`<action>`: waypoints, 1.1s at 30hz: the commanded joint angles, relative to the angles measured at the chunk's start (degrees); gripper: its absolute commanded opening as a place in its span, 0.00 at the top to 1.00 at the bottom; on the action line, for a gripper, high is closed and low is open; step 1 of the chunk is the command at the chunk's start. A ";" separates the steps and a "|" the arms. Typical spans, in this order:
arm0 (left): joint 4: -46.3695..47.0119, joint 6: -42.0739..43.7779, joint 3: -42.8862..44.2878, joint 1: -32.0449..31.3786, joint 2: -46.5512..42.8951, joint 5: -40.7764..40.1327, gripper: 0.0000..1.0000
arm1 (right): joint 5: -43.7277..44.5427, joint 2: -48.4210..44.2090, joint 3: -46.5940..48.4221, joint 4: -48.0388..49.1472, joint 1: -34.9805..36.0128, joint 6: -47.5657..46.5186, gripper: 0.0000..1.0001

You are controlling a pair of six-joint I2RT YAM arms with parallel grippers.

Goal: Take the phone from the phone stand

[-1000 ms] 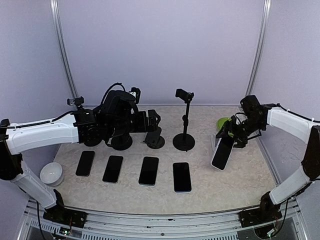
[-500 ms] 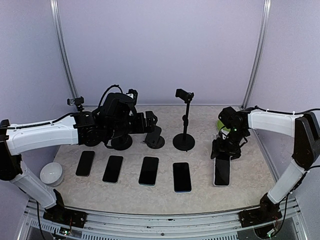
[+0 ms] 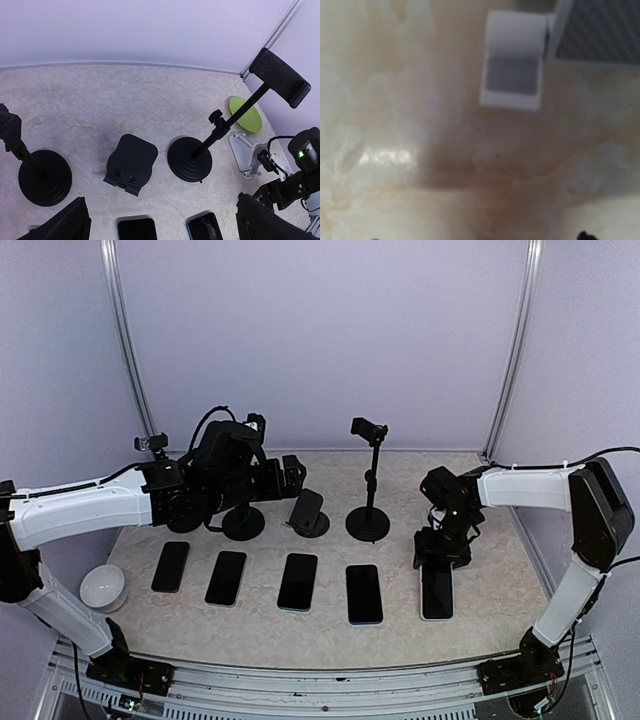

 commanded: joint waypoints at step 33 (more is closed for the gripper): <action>-9.36 3.48 5.80 2.97 -3.14 -1.01 0.01 | -1.16 -10.93 6.61 4.48 0.50 -4.38 0.00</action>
